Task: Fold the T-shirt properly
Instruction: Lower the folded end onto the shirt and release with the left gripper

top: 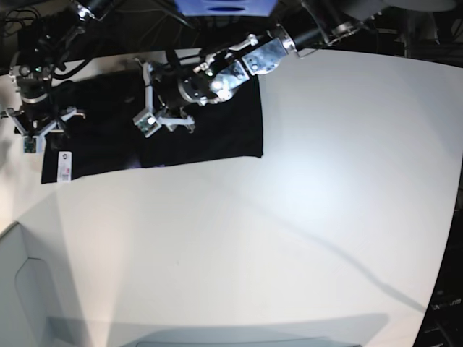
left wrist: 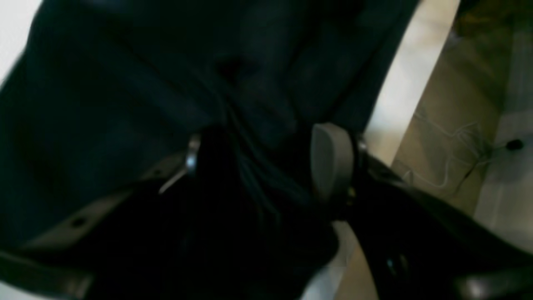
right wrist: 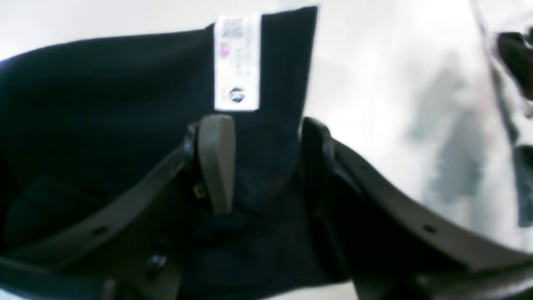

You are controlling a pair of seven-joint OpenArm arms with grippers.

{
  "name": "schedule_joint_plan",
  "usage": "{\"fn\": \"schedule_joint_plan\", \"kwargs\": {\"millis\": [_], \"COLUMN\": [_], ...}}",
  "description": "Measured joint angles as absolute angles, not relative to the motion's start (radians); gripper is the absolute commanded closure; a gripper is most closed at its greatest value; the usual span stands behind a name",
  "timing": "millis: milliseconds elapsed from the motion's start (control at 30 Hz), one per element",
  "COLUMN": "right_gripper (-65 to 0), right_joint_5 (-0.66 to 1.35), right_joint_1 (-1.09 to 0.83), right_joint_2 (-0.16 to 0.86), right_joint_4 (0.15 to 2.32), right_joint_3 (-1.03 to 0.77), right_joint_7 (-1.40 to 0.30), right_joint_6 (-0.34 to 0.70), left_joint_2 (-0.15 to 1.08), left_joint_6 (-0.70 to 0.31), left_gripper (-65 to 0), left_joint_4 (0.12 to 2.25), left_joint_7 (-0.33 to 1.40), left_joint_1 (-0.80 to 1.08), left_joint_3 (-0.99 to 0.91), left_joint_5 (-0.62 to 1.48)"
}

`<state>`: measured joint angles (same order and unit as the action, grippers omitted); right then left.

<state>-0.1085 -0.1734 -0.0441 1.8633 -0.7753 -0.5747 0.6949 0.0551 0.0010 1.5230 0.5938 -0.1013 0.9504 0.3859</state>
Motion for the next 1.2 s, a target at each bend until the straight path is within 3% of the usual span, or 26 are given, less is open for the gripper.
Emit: {"fn": "schedule_joint_plan", "kwargs": {"millis": [167,333,567,767,1033,1200], "right_gripper": [-27.3,-34.6,-37.3,-37.3,-37.3,-37.3], "right_joint_5": [-0.104,-0.106,-0.097,-0.101,-0.09,-0.064], "right_joint_1": [-0.162,-0.117,-0.119,-0.122,-0.117,-0.12], "right_joint_2": [-0.042,-0.041,-0.036,-0.013,0.035,0.036], "right_joint_4": [1.868,1.862,1.832,1.699,1.577,1.636], "right_joint_3": [-0.796,-0.88,-0.883,-0.877,-0.875,-0.877], "right_joint_7": [-0.575,-0.575,-0.644,-0.659,-0.642,-0.659], "right_joint_6": [0.695,0.695,0.695,0.695,0.695,0.695], "left_joint_2": [0.025,0.135,0.342,0.333,0.253,0.209], "left_joint_6": [0.0,0.003,0.019,0.004,0.003,0.004], "left_gripper": [-32.5,-32.5,-32.5,-32.5,-32.5,-32.5], "left_joint_4": [1.56,1.707,1.844,1.838,1.713,1.655], "left_joint_7": [0.589,0.598,0.592,0.598,0.586,0.586], "left_joint_1": [-0.103,-0.096,0.112,0.271,0.267,0.205], "left_joint_3": [0.952,0.908,0.476,0.249,0.239,0.244], "left_joint_5": [0.39,0.395,0.379,0.386,0.38,0.383]}}
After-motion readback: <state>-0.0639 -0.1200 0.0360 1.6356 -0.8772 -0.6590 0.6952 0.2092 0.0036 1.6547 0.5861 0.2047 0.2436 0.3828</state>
